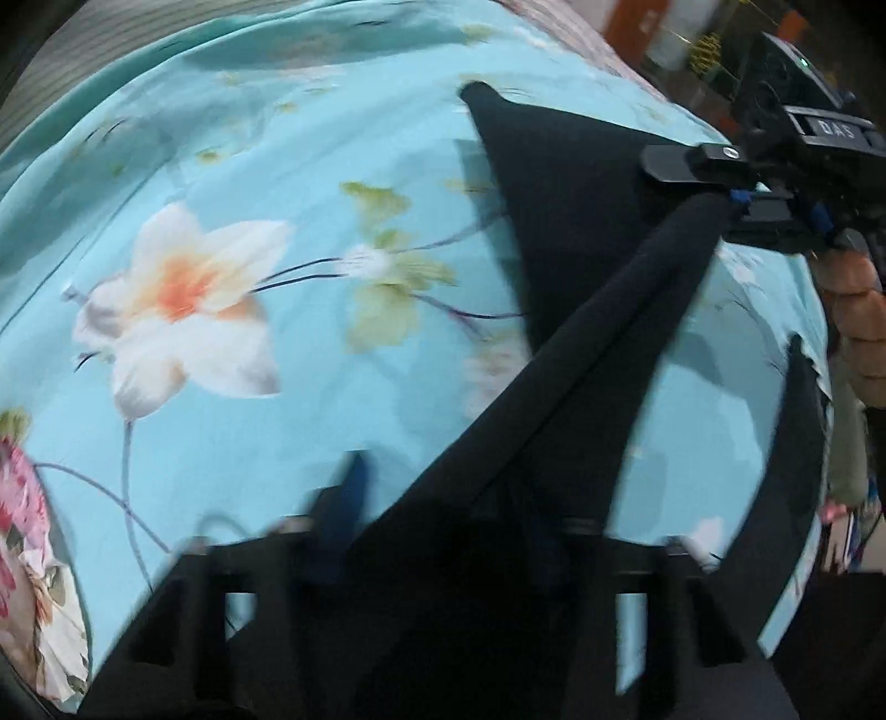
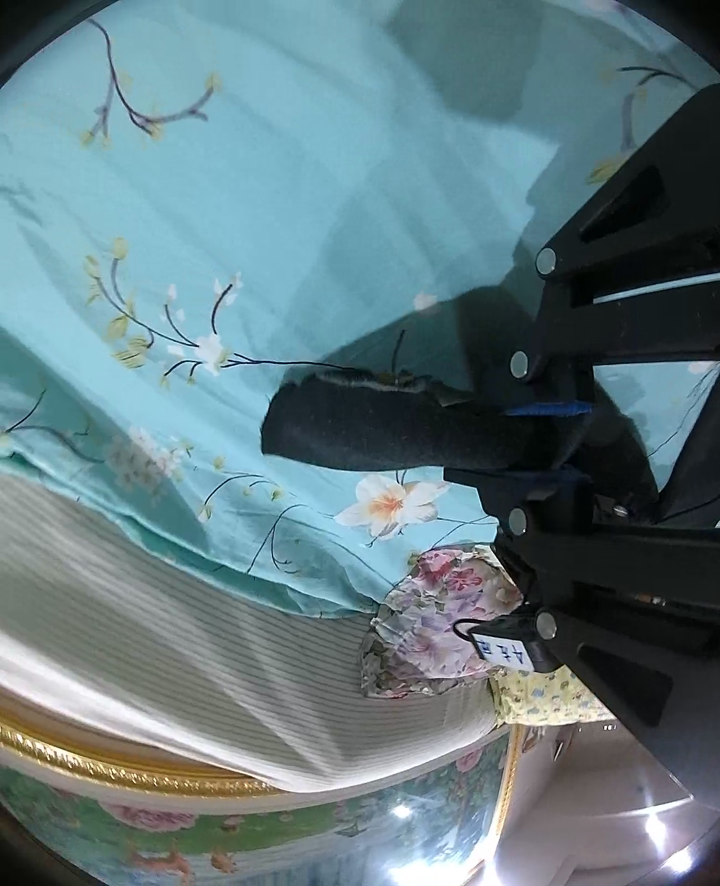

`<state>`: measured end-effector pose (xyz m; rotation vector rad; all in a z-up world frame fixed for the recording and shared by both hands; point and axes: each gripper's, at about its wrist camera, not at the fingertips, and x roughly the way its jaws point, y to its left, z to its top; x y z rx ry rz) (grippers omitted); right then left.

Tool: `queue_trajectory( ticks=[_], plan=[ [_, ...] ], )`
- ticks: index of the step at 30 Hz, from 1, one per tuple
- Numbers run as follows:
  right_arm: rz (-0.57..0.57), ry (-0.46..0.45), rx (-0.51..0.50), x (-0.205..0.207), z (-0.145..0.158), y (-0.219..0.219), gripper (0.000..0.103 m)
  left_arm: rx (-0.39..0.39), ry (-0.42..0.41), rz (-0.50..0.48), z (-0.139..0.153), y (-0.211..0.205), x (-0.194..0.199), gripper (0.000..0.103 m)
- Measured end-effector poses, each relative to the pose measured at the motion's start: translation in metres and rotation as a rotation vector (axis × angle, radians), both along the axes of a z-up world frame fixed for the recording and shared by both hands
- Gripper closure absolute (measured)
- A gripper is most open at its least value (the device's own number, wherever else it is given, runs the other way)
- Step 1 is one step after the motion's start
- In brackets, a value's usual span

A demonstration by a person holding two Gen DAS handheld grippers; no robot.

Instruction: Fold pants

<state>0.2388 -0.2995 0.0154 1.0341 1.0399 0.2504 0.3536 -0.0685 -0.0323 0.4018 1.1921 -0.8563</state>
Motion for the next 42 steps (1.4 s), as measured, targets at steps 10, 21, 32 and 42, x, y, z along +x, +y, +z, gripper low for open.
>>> queue_trajectory(
  ticks=[10,21,32,42],
  plan=[
    [-0.056,-0.045,-0.176,-0.064,0.033,-0.005,0.089,-0.037,-0.15,-0.001,0.039,0.001,-0.09,0.096],
    [-0.066,-0.092,-0.316,-0.162,0.062,0.009,0.089,-0.123,-0.204,0.076,0.068,0.002,-0.207,0.096],
    [-0.134,-0.043,-0.391,-0.24,0.04,0.011,0.089,-0.127,-0.184,0.082,0.044,-0.002,-0.262,0.095],
    [-0.179,-0.012,-0.388,-0.272,0.026,0.001,0.086,-0.136,-0.152,0.139,0.023,0.004,-0.273,0.095]
  ],
)
